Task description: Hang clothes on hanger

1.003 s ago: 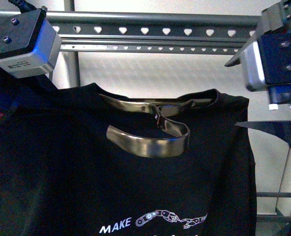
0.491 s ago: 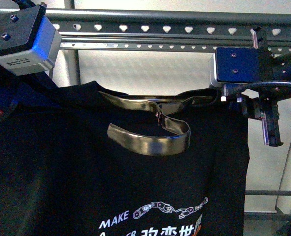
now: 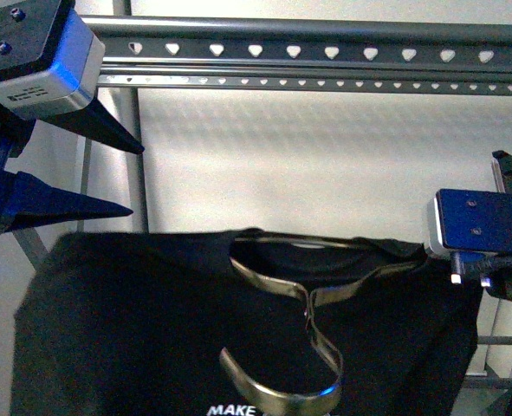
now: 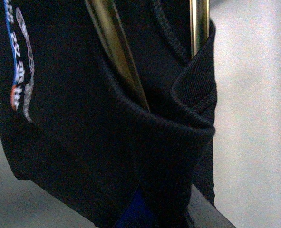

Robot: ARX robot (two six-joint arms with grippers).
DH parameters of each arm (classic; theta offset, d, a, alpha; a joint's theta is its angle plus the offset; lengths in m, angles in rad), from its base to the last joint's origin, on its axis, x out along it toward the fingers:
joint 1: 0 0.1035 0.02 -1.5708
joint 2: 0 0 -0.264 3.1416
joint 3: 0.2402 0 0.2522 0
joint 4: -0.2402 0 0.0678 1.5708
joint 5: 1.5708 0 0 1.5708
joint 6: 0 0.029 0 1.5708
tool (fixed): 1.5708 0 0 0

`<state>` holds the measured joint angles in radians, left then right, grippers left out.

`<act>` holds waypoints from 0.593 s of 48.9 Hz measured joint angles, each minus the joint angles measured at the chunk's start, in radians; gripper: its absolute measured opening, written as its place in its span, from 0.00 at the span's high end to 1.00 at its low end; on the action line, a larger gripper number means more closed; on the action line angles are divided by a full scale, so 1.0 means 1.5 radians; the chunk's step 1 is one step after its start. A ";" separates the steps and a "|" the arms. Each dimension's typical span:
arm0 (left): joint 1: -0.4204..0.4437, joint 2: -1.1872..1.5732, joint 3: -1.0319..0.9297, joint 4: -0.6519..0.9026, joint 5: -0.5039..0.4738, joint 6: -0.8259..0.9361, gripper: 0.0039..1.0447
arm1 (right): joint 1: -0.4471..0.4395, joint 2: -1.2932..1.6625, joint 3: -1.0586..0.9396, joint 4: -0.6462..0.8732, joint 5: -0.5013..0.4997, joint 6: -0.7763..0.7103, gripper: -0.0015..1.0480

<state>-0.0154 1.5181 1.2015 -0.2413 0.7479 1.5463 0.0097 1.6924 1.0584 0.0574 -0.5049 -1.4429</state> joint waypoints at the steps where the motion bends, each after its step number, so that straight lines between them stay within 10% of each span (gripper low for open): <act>1: 0.000 0.000 0.000 0.000 0.000 0.000 0.39 | -0.003 0.000 -0.004 0.002 -0.002 0.003 0.96; 8: 0.001 -0.006 -0.022 0.071 -0.009 -0.068 0.20 | -0.024 0.000 -0.020 0.020 -0.020 0.043 0.96; 12: 0.010 -0.017 -0.080 0.294 -0.103 -0.392 0.05 | -0.045 -0.015 -0.035 0.025 -0.026 0.119 0.96; 20: 0.038 -0.046 -0.068 0.378 -0.330 -0.982 0.06 | -0.078 -0.101 -0.084 -0.078 -0.049 0.226 0.97; 29: 0.034 -0.101 -0.071 0.359 -0.334 -1.137 0.06 | -0.086 -0.202 -0.113 -0.195 -0.068 0.330 0.97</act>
<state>0.0349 1.3659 1.0954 0.2966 0.2474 -0.1596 -0.1192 1.3888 0.8883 -0.2348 -0.6071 -0.9485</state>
